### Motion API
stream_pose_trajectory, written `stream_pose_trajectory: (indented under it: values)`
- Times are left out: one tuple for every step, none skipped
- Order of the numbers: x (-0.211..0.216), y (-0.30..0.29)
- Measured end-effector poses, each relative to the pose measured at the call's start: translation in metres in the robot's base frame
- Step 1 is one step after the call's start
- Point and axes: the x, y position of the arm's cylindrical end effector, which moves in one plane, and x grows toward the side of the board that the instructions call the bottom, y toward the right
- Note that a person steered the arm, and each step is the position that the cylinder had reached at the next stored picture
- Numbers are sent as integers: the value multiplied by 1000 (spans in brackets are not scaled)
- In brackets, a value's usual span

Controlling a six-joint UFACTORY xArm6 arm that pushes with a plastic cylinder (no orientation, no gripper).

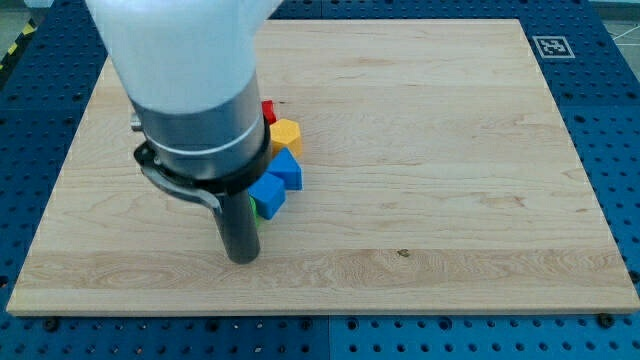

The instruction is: Slide the green circle to the red circle

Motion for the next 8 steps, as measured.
stream_pose_trajectory:
  values:
    - [-23, -11]
    - [-45, -22]
    - [-63, -36]
    - [-77, -42]
    - [-85, -42]
    - [-82, -42]
    - [-68, -43]
    - [-50, -67]
